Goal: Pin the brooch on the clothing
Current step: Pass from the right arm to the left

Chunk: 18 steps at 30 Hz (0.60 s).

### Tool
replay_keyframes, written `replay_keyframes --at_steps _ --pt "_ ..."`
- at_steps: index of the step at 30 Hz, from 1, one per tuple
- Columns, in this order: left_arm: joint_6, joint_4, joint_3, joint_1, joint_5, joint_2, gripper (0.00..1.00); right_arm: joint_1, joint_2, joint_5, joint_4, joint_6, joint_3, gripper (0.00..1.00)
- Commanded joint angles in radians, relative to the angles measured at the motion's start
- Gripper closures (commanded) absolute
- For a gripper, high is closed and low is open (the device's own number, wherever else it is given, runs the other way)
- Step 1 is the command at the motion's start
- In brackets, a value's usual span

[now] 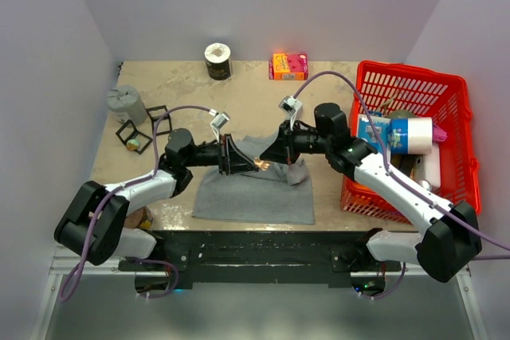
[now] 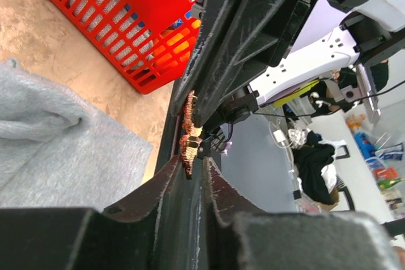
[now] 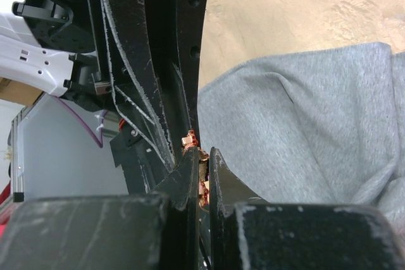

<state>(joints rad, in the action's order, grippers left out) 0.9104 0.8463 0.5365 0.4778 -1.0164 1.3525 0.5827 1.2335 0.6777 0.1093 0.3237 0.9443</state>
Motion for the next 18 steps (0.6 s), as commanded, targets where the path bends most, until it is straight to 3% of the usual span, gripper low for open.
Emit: replay_keyframes --at_steps 1,4,8,15,18 --pt "0.06 0.125 -0.016 -0.005 0.006 0.017 0.81 0.006 0.0 0.028 -0.039 -0.011 0.01 1.0" --pt "0.071 0.148 -0.021 -0.005 0.007 0.028 0.86 0.008 0.001 0.028 -0.04 -0.011 0.01 1.0" --pt "0.074 0.158 -0.027 -0.005 0.012 0.033 1.0 0.009 0.009 0.028 -0.04 -0.014 0.007 1.0" --pt "0.088 0.169 -0.052 -0.033 0.065 0.025 1.0 0.008 0.006 -0.036 -0.022 0.004 0.005 1.0" --pt "0.047 0.11 -0.055 -0.073 0.129 -0.006 1.0 0.005 -0.009 -0.128 0.003 0.02 0.02 0.76"
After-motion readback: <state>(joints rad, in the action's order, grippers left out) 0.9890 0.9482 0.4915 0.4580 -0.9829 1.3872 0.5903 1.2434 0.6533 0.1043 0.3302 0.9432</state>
